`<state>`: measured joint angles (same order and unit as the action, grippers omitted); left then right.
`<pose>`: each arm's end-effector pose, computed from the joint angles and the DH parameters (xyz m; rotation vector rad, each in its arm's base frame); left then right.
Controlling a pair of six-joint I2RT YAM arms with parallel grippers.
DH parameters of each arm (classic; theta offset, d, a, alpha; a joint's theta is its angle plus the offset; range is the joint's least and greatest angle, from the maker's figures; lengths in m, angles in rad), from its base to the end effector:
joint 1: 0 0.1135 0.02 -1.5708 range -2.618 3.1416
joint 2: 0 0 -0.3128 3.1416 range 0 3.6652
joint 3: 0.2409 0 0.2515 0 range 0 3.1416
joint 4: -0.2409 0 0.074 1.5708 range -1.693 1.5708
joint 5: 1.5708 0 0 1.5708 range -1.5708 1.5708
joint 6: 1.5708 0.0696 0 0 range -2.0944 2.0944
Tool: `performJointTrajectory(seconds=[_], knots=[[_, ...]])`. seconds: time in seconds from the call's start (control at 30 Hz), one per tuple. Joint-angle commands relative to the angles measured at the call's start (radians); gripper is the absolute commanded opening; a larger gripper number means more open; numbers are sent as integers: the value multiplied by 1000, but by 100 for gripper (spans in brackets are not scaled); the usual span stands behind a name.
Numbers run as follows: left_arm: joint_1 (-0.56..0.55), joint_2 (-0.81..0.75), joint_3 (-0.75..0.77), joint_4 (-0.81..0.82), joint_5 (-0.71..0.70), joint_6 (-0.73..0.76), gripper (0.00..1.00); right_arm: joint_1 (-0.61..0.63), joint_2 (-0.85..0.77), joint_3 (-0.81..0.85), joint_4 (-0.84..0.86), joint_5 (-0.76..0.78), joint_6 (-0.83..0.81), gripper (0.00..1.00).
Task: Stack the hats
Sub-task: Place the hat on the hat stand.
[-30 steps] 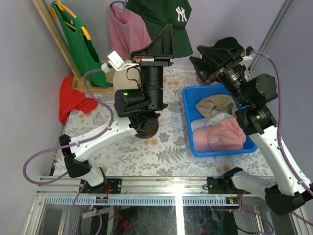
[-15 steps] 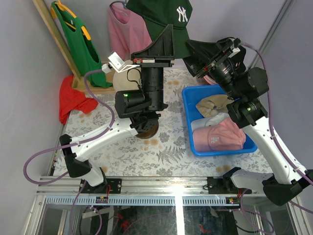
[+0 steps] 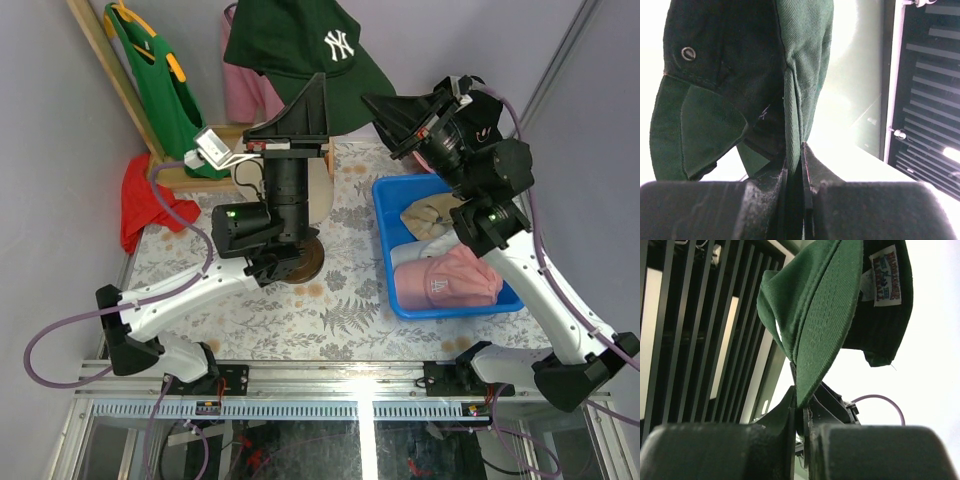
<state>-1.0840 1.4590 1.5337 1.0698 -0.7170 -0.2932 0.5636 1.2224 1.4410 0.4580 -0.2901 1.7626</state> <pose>0.1698 -0.2230 0.6176 -0.5241 0.6872 -1.1441 0.1993 0.1495 0.6071 0.3558 1.1348 2.2441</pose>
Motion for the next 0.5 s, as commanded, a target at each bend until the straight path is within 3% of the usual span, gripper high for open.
performJointTrajectory(seconds=[0.0,0.2,0.47], knots=[[-10,-85,-55,14,18,134,1,-11,39,7,146,-19,19,1],[-3,-214,-152,9,-13,257,27,-21,145,98,272,-110,77,0],[7,-401,-298,8,-109,333,59,-24,257,200,295,-158,81,0]])
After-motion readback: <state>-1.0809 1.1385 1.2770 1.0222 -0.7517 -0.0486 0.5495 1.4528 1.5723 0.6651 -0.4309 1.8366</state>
